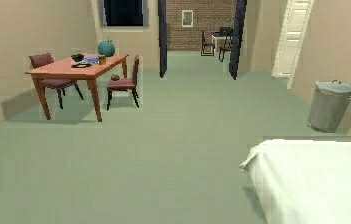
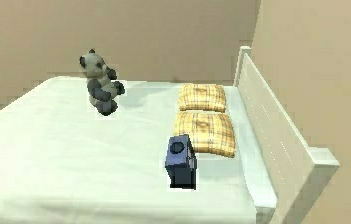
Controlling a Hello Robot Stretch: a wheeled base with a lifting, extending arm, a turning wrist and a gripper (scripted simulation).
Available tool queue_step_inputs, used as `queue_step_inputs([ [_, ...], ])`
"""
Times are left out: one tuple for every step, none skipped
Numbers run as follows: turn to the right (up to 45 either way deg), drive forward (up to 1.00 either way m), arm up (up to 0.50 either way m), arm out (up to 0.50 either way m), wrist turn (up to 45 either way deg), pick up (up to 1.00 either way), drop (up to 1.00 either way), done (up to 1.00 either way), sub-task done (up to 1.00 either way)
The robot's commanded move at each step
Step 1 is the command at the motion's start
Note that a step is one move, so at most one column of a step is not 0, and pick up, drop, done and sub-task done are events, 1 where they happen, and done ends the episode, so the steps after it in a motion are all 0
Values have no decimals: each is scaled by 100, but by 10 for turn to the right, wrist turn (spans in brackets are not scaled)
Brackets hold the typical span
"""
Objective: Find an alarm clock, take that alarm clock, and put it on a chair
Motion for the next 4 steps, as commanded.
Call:
queue_step_inputs([
  [0, 0, 0, 36, 0, 0, 0, 0, 0],
  [0, 0, 0, 0, 450, 0, 0, 0, 0],
  [0, 0, 0, 0, 450, 0, 0, 0, 0],
  [0, 0, 0, 0, 450, 0, 0, 0, 0],
])
